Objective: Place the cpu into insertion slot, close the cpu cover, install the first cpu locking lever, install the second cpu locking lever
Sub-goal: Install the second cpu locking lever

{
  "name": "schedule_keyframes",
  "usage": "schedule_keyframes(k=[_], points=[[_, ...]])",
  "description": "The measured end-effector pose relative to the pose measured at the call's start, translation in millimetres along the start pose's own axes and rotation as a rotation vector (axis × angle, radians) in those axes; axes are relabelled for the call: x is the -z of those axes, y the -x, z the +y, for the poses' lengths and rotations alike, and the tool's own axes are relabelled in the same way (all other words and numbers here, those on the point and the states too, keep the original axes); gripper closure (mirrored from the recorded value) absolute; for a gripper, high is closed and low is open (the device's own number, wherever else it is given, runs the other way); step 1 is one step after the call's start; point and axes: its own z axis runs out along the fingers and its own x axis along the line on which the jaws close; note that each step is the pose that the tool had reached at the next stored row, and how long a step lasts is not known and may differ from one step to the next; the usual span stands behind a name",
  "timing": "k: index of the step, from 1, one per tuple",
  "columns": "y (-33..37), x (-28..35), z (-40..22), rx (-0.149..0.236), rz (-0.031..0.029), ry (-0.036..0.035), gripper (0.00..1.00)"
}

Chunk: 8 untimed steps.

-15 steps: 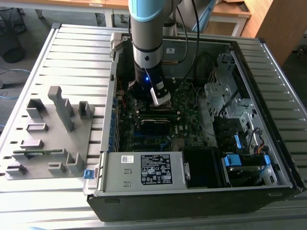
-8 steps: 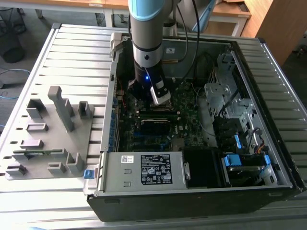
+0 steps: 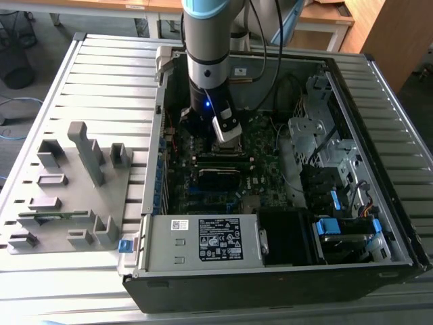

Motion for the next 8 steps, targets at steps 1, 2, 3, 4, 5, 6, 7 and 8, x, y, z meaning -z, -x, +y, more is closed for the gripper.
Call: schedule_keyframes(k=[1,2,3,4,5,6,7,8], points=[[0.0,0.2,-0.3,0.000,-0.0001,-0.0006,0.90],[0.0,0.4,-0.8,0.000,-0.0001,-0.0011,0.90],[0.0,0.8,-1.4,0.000,0.0000,-0.0018,0.90],[0.1,1.1,-2.1,0.000,-0.0001,-0.0022,0.90],[0.2,1.4,-2.8,0.000,-0.0001,-0.0025,0.90],[0.3,1.8,-3.5,0.000,-0.0001,-0.0029,0.90],[0.4,2.2,-4.1,0.000,-0.0002,-0.0030,0.90],[0.4,2.6,-4.8,0.000,-0.0001,-0.0031,0.90]])
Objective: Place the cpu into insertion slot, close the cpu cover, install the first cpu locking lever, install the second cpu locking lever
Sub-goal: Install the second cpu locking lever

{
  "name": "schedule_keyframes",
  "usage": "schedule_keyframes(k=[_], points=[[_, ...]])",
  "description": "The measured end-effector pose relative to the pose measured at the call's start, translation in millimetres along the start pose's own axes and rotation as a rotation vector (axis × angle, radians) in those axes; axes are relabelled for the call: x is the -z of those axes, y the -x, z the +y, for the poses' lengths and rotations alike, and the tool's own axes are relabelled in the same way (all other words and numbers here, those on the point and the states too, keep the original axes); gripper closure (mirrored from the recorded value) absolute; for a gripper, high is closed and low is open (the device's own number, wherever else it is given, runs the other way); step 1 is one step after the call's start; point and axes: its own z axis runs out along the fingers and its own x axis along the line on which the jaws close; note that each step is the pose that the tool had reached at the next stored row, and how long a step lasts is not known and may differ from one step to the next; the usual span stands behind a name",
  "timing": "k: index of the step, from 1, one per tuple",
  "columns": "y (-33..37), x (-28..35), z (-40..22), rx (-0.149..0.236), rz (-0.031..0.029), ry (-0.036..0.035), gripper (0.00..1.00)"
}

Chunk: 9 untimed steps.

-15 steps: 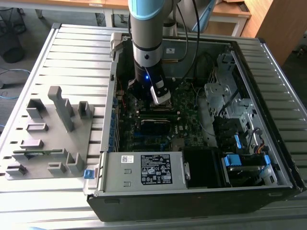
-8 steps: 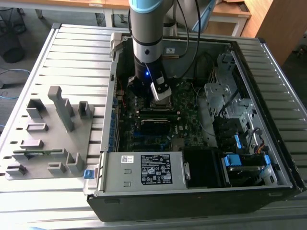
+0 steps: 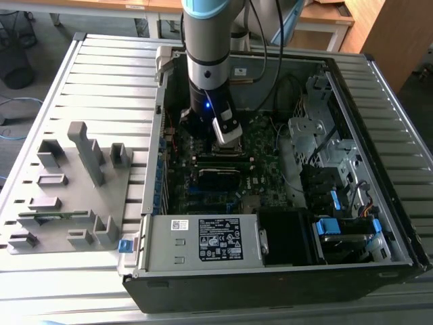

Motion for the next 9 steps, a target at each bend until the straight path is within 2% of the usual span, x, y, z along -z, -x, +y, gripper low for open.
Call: schedule_keyframes(k=[5,9], points=[[0.2,1.1,-2.4,0.000,-0.0001,-0.0002,0.90],[0.0,-0.3,-3.1,-0.001,0.0001,0.0062,0.90]])
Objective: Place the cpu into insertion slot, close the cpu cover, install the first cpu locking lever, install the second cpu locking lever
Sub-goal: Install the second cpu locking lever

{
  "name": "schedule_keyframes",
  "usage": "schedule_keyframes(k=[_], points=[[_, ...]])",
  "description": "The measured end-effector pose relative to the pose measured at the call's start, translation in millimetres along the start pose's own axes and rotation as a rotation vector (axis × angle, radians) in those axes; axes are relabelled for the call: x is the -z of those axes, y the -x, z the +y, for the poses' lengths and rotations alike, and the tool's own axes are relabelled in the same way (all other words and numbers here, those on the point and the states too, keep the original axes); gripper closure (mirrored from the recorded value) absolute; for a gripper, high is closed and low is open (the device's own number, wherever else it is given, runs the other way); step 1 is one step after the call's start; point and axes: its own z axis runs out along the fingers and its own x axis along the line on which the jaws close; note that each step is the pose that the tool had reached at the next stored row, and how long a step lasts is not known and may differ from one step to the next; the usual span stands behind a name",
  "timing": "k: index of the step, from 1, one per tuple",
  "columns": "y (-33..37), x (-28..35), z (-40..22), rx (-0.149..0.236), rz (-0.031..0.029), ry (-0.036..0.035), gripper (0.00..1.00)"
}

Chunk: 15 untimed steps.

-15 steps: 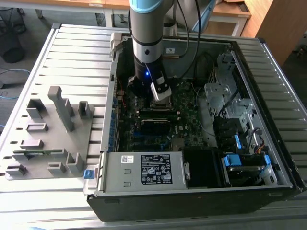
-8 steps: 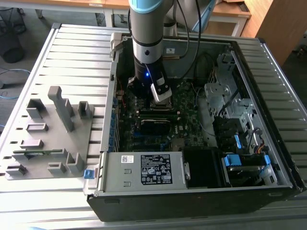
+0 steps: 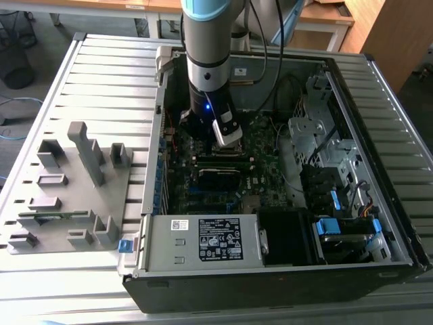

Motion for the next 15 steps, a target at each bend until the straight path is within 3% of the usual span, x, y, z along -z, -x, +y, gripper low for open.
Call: schedule_keyframes(k=[2,7,15], points=[[0.0,-1.0,-0.3,0.000,0.0005,0.0038,0.90],[-0.3,-4.2,-1.1,-0.002,0.0026,0.0357,0.90],[-0.9,-11.4,-2.6,-0.003,0.0033,0.0455,0.90]])
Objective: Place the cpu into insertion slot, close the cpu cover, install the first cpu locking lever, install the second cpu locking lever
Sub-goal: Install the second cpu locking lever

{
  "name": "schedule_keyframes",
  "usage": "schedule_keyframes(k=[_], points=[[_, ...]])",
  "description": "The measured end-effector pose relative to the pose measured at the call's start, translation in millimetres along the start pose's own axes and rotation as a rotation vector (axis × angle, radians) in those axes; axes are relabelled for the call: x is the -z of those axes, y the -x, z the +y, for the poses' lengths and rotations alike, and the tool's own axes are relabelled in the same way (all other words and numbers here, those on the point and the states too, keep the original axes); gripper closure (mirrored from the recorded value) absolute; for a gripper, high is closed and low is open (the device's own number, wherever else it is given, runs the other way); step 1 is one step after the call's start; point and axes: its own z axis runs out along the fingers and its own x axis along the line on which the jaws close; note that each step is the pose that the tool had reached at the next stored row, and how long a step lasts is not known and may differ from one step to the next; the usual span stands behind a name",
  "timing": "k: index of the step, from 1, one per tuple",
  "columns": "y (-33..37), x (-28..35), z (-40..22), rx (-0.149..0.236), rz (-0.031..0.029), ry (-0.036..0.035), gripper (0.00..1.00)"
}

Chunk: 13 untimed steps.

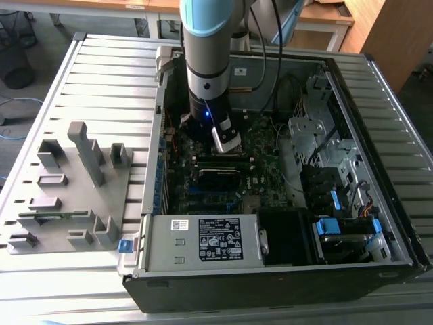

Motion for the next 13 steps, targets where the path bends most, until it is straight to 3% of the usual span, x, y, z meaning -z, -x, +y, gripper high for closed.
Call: schedule_keyframes(k=[6,9,13], points=[[-0.7,-4.5,-1.0,-0.001,0.0012,0.0131,0.90],[-0.7,-5.4,-0.9,-0.002,0.0017,0.0272,0.90],[-0.7,-5.3,-1.0,-0.003,0.0022,0.0346,0.90]])
